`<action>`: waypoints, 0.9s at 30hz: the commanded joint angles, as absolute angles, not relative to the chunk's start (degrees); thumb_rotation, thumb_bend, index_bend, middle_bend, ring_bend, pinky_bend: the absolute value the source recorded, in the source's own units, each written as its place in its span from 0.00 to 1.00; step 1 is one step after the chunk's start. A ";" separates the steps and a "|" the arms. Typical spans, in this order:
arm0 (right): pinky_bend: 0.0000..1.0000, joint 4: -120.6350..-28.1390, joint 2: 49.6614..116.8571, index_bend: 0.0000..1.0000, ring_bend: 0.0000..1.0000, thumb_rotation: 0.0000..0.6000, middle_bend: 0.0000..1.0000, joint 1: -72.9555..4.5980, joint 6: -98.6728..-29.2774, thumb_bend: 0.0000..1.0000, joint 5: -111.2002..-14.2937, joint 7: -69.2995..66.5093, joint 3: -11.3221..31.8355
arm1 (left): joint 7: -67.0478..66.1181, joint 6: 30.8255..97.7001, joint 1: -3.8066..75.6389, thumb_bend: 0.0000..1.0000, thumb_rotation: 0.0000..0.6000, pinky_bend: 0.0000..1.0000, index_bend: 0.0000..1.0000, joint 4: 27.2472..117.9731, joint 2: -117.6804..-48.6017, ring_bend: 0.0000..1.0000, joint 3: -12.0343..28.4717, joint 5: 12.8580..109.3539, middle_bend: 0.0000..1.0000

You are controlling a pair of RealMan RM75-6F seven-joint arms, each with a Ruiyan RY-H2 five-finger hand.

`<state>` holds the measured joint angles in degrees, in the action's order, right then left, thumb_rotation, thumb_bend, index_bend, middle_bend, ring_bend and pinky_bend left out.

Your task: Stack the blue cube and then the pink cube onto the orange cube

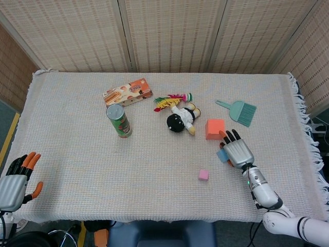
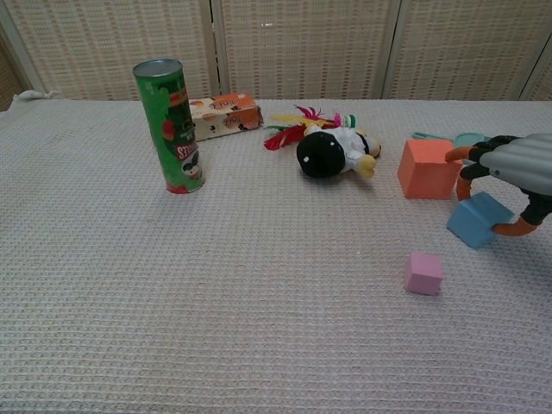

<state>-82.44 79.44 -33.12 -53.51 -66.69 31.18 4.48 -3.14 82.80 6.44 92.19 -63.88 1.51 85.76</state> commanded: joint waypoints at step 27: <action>0.00 -99.32 74.97 0.48 0.00 1.00 0.00 -48.88 -65.76 0.18 -23.58 47.94 20.78 | 1.29 82.64 6.59 0.42 1.00 0.08 0.00 93.09 -62.10 0.00 0.20 88.44 0.00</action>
<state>-99.69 72.17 -43.39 -61.71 -31.63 41.72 17.79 1.28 82.59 6.59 93.08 -62.13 0.21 88.41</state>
